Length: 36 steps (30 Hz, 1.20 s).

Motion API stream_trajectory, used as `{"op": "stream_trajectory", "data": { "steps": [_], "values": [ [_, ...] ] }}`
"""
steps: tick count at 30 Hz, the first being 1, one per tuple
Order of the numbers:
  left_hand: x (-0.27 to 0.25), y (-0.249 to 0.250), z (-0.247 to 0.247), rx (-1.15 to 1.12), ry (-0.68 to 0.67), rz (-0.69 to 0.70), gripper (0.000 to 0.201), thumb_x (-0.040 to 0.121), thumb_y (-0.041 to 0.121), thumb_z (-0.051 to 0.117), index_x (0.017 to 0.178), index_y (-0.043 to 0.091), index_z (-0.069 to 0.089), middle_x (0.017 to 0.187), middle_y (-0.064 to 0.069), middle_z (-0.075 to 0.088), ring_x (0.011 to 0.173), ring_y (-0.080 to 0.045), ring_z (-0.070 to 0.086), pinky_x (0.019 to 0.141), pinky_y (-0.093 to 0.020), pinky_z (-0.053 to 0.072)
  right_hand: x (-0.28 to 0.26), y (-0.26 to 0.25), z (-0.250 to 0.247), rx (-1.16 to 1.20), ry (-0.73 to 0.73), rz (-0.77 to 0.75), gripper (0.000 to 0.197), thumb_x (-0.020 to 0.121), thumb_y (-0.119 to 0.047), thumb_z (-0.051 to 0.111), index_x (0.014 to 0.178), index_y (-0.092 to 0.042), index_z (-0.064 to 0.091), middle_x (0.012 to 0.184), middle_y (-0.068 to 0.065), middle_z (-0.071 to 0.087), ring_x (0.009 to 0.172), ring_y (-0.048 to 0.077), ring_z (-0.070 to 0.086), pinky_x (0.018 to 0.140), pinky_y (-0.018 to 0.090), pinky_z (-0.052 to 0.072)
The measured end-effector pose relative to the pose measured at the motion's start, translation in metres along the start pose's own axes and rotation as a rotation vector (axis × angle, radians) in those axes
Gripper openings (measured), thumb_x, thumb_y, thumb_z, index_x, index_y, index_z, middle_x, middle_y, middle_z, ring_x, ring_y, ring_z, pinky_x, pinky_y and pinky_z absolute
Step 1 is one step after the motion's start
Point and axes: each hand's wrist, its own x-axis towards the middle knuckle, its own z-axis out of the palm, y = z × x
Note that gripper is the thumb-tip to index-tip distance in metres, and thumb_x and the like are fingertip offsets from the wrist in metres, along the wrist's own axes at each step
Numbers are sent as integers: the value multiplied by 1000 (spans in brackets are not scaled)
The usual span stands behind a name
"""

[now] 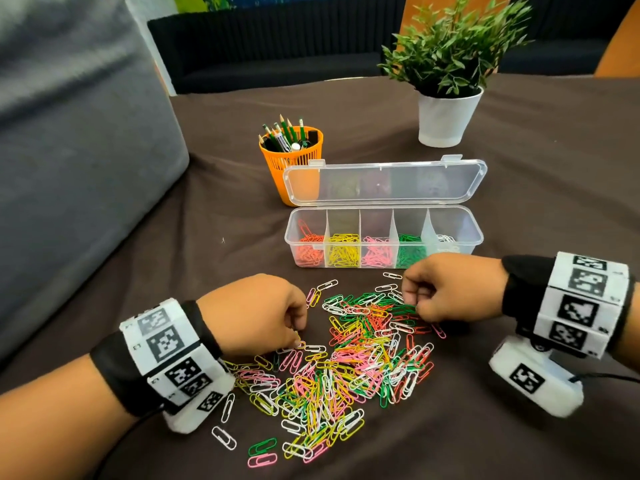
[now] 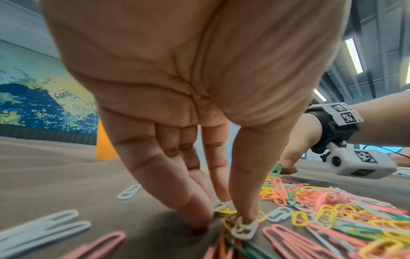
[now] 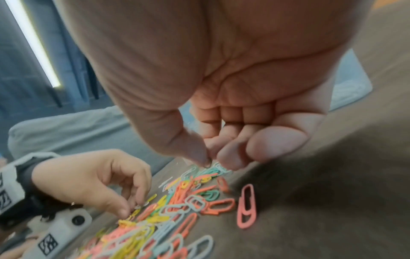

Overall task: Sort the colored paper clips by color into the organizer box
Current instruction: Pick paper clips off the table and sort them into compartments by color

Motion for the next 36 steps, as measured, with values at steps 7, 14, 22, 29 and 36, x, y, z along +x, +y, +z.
{"op": "stream_trajectory", "data": {
  "steps": [7,14,22,29,36],
  "values": [
    [10,-3,-4,-115,58,-21,5,81,29,77,84,29,72,69,18,68,68,9,61,64,-12,46,-1,9,-5,418,-72,87,13,86,3,62,80,-9,57,57,-4,64,55,9,63,47,22,47],
    [17,-5,-10,-65,147,-90,2,84,28,73,82,28,73,72,16,67,71,1,62,72,-24,52,-2,21,-15,263,50,135,9,82,-4,63,82,-13,61,68,0,67,57,13,60,54,24,46],
    [16,6,-15,-48,37,-11,4,83,33,74,86,30,75,72,18,69,70,4,61,70,-20,50,-11,16,-1,-429,212,92,12,82,-39,57,88,-28,55,86,-11,57,82,16,58,76,34,53],
    [18,38,6,160,89,90,36,84,61,64,85,25,70,77,8,68,72,-10,61,67,-27,50,-5,5,14,-337,98,-10,9,86,-30,61,79,-25,57,71,-12,56,71,8,52,70,26,46],
    [15,30,6,1,47,100,12,81,34,70,78,24,65,70,14,65,67,-2,60,63,-22,49,-10,16,2,-106,172,-14,15,75,-21,66,71,-21,52,65,-7,57,60,9,50,63,29,48]
  ]
}}
